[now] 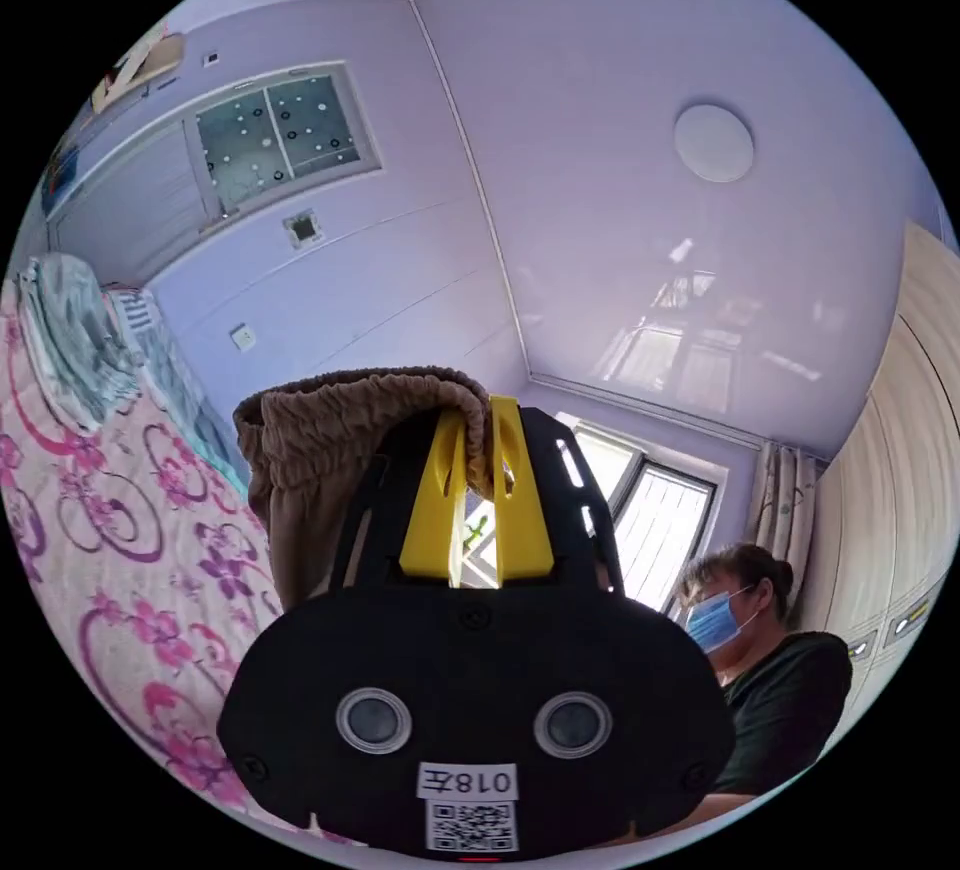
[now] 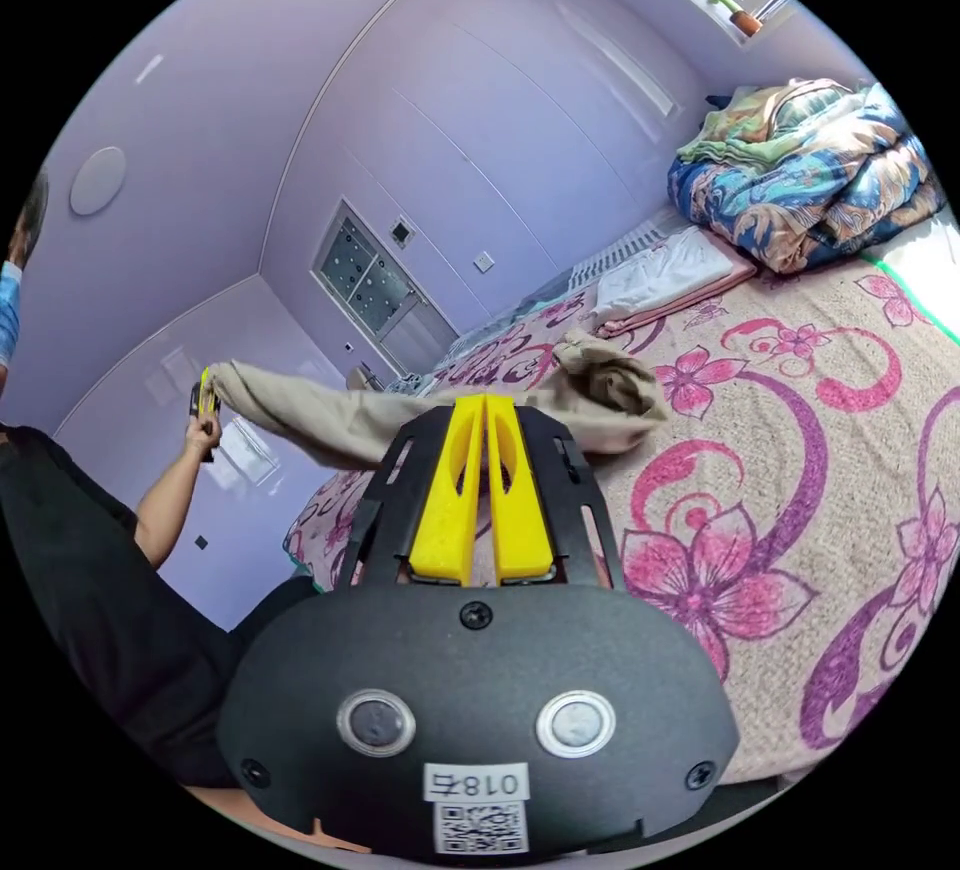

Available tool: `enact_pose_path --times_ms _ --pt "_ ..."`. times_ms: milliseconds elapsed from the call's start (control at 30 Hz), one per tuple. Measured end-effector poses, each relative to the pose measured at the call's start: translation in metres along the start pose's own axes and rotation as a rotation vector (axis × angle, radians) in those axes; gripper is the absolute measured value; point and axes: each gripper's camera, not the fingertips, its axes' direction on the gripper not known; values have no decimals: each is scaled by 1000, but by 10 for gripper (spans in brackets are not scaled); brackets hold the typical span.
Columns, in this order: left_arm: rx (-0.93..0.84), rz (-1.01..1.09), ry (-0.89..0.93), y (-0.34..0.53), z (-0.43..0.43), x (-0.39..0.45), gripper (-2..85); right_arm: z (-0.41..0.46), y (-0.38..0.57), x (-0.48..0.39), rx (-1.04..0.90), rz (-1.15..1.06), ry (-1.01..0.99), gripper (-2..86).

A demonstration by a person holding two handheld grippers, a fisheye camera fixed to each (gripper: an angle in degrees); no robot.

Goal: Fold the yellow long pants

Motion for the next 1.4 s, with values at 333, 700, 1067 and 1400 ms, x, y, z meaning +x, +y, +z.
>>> enact_pose_path --times_ms 333,700,1067,1400 --pt "-133 -138 -317 243 -331 -122 19 58 -15 -75 -378 22 258 42" --pt "-47 -25 -295 373 -385 -93 17 102 -52 16 -449 501 312 116" --pt "-142 69 -254 283 -178 -99 27 58 -170 -10 -176 490 14 3" --pt "-628 635 -67 294 42 -24 52 -149 -214 -56 158 144 -7 4"
